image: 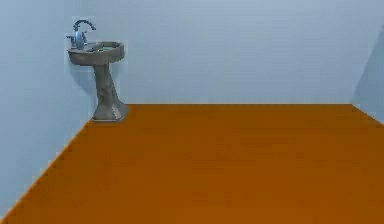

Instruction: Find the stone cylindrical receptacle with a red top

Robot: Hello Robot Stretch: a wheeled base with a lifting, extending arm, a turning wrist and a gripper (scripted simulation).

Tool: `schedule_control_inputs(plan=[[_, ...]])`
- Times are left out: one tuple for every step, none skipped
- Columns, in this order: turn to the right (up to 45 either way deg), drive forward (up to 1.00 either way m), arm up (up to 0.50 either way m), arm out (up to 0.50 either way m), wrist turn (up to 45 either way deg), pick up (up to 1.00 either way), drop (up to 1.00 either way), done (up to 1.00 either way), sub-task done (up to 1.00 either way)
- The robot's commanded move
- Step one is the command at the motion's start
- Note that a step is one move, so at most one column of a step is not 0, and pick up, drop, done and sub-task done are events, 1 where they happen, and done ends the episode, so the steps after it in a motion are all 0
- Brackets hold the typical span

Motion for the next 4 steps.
schedule_control_inputs(plan=[[45.0, 0.00, 0.00, 0.00, 0.0, 0.00, 0.00, 0.00, 0.00], [39.0, 0.00, 0.00, 0.00, 0.0, 0.00, 0.00, 0.00, 0.00], [0.0, 1.00, 0.00, 0.00, 0.0, 0.00, 0.00, 0.00, 0.00], [3.0, 0.00, 0.00, 0.00, 0.0, 0.00, 0.00, 0.00, 0.00]])
